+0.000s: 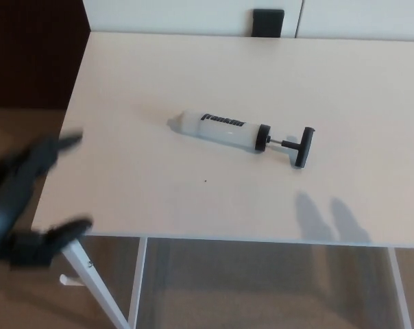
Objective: The robot walks towards a desk on which an air pump is kept in the middle. It lifts it up and holds it with its left hand and uses its right hand to compress it by pushing its handle inwards.
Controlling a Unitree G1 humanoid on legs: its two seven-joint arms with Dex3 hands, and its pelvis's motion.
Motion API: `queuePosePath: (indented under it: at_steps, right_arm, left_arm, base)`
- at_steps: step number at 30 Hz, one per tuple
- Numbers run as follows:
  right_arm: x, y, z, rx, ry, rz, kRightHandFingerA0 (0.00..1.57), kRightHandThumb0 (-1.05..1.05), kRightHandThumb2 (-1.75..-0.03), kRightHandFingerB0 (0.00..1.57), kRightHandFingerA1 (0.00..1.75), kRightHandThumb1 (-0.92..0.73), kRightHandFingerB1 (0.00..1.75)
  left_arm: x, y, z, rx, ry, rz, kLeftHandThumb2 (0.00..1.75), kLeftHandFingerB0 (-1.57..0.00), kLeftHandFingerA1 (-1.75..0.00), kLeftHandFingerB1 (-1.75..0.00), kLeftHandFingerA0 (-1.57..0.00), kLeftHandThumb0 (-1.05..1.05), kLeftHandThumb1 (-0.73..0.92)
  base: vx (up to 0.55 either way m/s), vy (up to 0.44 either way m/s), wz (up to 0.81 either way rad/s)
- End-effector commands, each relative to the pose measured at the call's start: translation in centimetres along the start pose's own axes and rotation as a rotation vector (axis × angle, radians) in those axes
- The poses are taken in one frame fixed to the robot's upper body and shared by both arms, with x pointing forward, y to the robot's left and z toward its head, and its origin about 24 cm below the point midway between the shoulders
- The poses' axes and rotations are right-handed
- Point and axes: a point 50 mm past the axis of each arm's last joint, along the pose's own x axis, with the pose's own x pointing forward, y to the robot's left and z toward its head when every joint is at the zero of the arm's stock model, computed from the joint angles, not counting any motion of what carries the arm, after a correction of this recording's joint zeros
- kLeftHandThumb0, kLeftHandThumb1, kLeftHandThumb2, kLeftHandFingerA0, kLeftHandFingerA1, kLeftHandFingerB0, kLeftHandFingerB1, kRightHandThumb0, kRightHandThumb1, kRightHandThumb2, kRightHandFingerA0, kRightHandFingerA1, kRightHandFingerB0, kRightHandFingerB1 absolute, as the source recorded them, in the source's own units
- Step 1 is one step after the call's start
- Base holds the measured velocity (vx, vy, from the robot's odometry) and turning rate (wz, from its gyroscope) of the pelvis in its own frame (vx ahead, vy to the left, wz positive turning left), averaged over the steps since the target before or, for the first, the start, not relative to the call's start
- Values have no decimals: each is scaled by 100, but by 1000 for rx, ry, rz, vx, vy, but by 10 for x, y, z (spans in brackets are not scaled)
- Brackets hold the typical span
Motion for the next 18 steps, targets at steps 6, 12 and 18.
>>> queuePosePath:
  at_steps: [6, 12, 18]
  right_arm:
    - [-125, -10, -41, -22, 283, 325, 0, -87, -111, 0, 17, -79, 12]
    - [-133, -16, -86, -61, 509, 296, 0, -78, -111, 0, 24, -75, 19]
    - [-128, -16, -113, -97, 621, 296, 0, -84, -113, 0, 19, -78, 15]
  left_arm:
    - [-213, -52, -53, -345, 153, -39, 63, -31, -38, -32, -31, -73, 75]
    - [-221, -72, -108, -339, 442, 19, 63, -30, -38, -32, -35, -71, 76]
    - [-210, -84, -142, -345, 625, 30, 64, -25, -37, -31, -28, -75, 78]
  base:
    - [0, 0, 0]
    - [0, 0, 0]
    - [0, 0, 0]
